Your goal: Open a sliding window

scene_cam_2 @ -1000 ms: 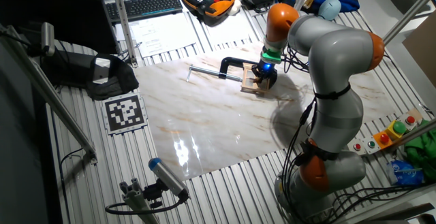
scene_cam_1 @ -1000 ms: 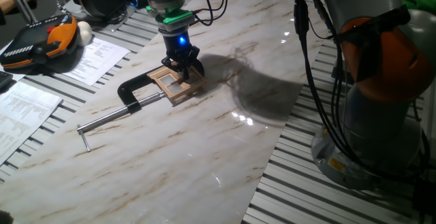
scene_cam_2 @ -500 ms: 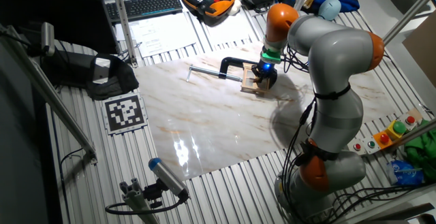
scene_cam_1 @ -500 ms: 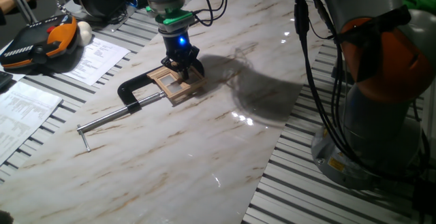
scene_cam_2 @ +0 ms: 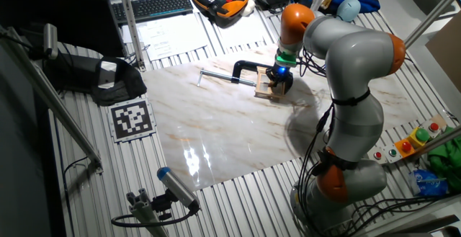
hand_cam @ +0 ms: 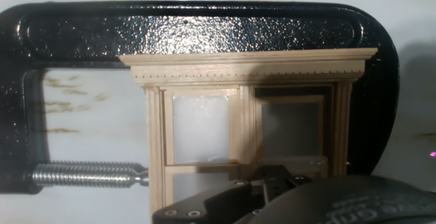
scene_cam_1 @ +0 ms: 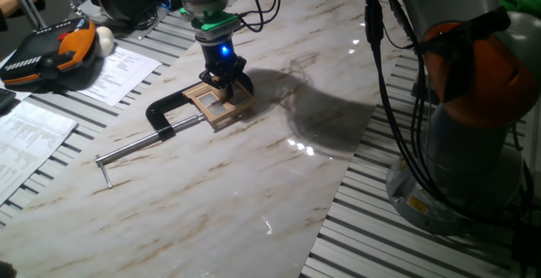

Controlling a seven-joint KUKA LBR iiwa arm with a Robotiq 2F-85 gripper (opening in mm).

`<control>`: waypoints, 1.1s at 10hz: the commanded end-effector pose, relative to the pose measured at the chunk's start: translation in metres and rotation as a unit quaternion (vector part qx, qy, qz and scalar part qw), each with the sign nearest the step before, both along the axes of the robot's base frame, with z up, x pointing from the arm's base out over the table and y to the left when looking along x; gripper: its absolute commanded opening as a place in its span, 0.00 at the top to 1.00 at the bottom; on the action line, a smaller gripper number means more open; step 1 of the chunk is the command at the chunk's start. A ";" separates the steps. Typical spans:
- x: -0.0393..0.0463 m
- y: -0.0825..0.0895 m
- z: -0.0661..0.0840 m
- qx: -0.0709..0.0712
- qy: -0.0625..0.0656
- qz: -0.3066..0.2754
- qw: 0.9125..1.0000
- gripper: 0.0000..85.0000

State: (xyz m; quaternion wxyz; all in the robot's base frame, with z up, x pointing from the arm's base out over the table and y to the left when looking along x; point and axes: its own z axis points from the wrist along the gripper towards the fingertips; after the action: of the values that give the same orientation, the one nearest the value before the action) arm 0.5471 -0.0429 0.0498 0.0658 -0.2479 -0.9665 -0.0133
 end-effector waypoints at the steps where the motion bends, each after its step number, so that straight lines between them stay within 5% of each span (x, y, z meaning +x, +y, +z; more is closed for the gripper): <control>1: 0.0006 0.000 0.000 0.000 0.000 0.001 1.000 1.00; 11: -0.0042 0.000 -0.002 0.005 0.003 0.003 1.000 1.00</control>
State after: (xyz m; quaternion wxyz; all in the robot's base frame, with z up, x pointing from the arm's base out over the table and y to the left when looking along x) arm 0.5435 -0.0434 0.0478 0.0693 -0.2443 -0.9671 -0.0182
